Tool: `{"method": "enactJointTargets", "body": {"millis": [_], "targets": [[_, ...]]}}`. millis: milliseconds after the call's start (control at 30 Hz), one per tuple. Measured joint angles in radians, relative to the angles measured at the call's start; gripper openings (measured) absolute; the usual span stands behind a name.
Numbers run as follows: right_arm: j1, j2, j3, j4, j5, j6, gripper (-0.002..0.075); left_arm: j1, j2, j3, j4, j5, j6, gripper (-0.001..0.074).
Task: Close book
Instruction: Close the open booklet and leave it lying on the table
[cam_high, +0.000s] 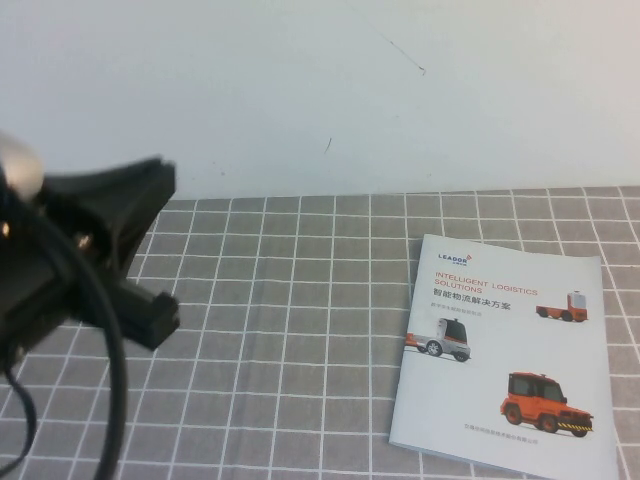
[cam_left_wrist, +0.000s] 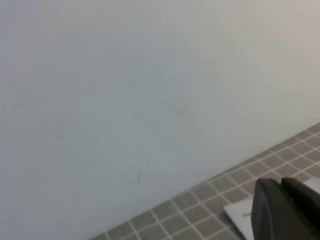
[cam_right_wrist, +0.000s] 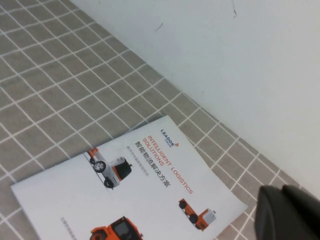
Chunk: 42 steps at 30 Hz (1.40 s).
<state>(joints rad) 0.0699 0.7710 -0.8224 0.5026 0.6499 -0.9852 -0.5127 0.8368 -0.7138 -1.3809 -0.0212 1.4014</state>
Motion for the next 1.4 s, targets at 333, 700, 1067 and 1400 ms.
{"method": "enactJointTargets", "body": {"millis": [333,700,1067,1400], "targets": [[0.0,-0.228,0.0,-0.105,0.202,0.183,-0.0003,0.0,-0.075,0.218,-0.231,-0.076,0.109,-0.0004],[0.0,-0.398,0.001,-0.246,0.466,0.365,-0.0003,0.0,-0.075,0.248,-0.347,0.168,0.214,-0.0004],[0.0,-0.589,0.215,-0.251,0.386,0.464,-0.0003,0.0,-0.075,0.248,0.331,0.426,-0.393,-0.0004],[0.0,-0.734,0.351,-0.251,0.243,0.469,-0.0003,0.0,-0.092,0.248,1.611,0.461,-1.659,-0.0004]]}}
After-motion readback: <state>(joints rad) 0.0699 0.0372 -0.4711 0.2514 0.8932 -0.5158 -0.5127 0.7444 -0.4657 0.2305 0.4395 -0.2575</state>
